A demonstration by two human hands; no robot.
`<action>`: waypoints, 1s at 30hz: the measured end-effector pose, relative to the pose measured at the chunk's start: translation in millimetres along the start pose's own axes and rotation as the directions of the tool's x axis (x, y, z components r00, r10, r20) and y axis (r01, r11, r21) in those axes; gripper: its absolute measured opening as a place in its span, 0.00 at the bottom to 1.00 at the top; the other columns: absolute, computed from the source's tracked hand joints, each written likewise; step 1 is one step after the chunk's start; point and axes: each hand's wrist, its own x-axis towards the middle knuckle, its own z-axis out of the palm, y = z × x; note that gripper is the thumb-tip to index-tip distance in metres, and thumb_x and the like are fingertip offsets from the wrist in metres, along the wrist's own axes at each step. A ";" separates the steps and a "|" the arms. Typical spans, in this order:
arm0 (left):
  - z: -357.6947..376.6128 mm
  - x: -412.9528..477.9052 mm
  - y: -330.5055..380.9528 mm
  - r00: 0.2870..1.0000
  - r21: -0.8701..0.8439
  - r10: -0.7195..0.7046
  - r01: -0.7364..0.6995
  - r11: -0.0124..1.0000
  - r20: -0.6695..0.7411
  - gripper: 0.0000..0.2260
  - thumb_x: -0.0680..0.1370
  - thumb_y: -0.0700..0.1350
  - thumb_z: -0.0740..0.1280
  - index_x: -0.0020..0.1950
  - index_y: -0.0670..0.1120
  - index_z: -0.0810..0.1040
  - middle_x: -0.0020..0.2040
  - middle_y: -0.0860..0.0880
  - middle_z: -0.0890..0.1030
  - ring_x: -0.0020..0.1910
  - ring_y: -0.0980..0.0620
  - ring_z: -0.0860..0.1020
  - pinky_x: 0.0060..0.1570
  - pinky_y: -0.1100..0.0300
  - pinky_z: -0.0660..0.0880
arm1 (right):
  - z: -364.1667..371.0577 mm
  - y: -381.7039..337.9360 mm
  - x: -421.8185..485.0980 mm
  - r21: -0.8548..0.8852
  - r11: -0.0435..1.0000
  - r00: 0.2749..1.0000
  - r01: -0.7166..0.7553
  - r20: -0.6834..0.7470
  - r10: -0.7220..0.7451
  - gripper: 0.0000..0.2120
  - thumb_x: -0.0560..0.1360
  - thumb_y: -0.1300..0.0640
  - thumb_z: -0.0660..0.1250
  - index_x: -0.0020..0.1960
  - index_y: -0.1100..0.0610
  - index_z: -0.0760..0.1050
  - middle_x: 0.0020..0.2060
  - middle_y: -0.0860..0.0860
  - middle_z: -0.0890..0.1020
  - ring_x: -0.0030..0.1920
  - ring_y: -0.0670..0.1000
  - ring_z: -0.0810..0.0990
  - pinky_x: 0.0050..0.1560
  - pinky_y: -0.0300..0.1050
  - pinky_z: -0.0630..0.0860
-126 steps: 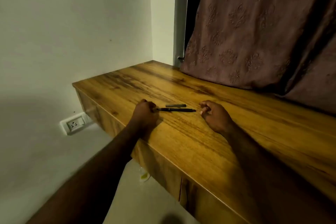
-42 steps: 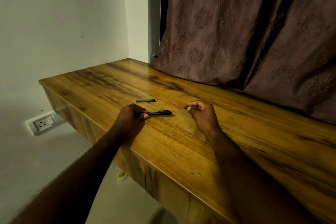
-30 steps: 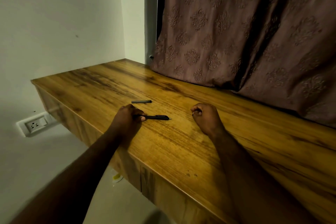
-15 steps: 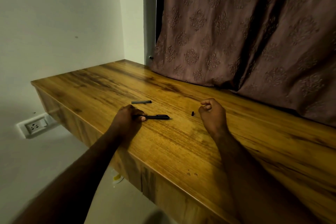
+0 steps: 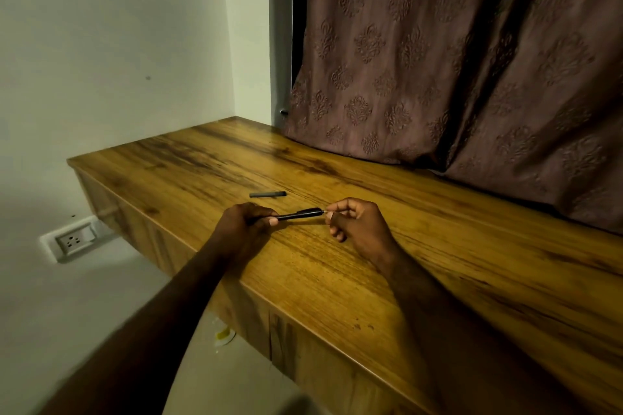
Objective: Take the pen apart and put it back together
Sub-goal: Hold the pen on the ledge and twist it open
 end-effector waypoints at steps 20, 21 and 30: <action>2.9 3.9 -14.4 0.985 -0.048 -0.174 0.175 0.983 0.010 0.09 0.67 0.46 0.72 0.42 0.41 0.81 0.33 0.49 0.81 0.30 0.54 0.76 0.34 0.61 0.71 | 1.4 4.2 2.1 -0.007 1.000 1.000 0.004 0.021 -0.003 0.05 0.78 0.66 0.64 0.49 0.68 0.77 0.34 0.56 0.80 0.27 0.46 0.74 0.26 0.37 0.71; 3.0 3.8 -14.1 0.984 -0.037 -0.179 0.179 0.983 0.006 0.08 0.67 0.46 0.71 0.41 0.43 0.81 0.32 0.50 0.80 0.29 0.54 0.75 0.32 0.61 0.71 | 1.7 4.1 2.4 -0.012 1.000 1.000 0.004 0.018 -0.004 0.06 0.78 0.66 0.64 0.49 0.69 0.77 0.34 0.56 0.80 0.27 0.46 0.74 0.26 0.37 0.71; 1.6 5.8 -24.3 0.986 -0.023 -0.163 0.163 0.986 -0.028 0.13 0.67 0.56 0.70 0.40 0.46 0.83 0.37 0.44 0.83 0.33 0.48 0.79 0.34 0.54 0.74 | -0.7 0.9 -1.6 -0.091 0.996 1.000 -0.004 -0.003 0.003 0.04 0.78 0.64 0.65 0.48 0.63 0.78 0.35 0.53 0.80 0.27 0.45 0.74 0.24 0.36 0.68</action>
